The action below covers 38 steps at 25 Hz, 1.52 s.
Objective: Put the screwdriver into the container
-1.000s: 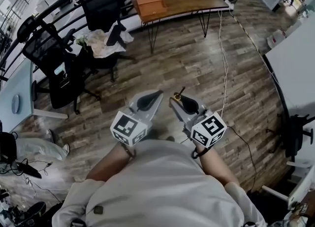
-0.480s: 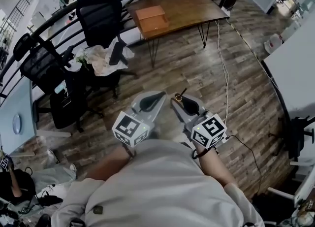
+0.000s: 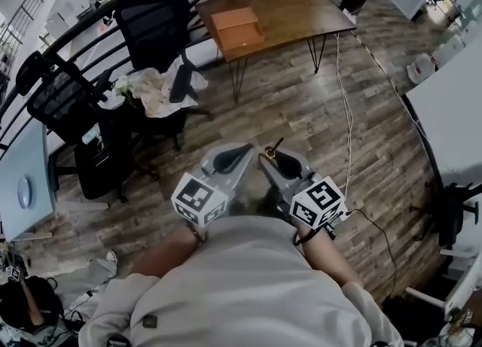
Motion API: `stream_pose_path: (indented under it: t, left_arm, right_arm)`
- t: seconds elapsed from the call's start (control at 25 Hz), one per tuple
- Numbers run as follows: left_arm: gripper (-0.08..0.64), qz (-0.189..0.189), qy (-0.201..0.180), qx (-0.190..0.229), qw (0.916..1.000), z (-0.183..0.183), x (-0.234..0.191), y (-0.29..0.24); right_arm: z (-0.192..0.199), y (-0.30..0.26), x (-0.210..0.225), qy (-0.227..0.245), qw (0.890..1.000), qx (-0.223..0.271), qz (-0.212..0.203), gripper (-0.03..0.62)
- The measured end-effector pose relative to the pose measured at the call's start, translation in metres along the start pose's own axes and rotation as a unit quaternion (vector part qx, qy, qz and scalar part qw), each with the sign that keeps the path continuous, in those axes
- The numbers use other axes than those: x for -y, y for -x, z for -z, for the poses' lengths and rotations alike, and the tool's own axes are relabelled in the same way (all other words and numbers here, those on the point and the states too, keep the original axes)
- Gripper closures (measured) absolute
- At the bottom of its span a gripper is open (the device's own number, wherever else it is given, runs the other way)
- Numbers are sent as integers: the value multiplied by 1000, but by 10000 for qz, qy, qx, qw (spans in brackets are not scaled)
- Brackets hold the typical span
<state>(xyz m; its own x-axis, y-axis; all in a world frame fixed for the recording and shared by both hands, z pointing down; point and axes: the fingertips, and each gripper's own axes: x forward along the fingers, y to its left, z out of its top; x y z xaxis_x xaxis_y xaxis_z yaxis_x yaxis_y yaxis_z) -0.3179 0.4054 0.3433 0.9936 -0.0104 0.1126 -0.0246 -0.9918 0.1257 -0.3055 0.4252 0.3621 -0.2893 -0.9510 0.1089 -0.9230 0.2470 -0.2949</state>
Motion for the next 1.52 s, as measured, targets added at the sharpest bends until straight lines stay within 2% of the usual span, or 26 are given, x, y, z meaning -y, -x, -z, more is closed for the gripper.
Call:
stream_pose_path:
  t: [0.28, 0.72, 1.08, 1.24, 1.52]
  left_arm:
    - [557, -225, 56, 52, 9997, 0, -30, -13]
    - [557, -588, 54, 72, 9982, -12, -53, -85]
    - [557, -689, 36, 195, 9974, -24, -31, -181]
    - [557, -718, 48, 119, 9973, -23, -31, -206]
    - [557, -723, 39, 73, 9973, -27, -42, -239]
  right_arm:
    - [-7, -25, 28, 30, 9998, -72, -204, 500]
    - [-36, -26, 103, 86, 9984, -46, -548, 500]
    - [-68, 18, 188, 352, 9973, -50, -646, 500]
    - [-74, 27, 213, 129, 9974, 67, -700, 500]
    - [-80, 33, 242, 27, 9976, 126, -682, 500]
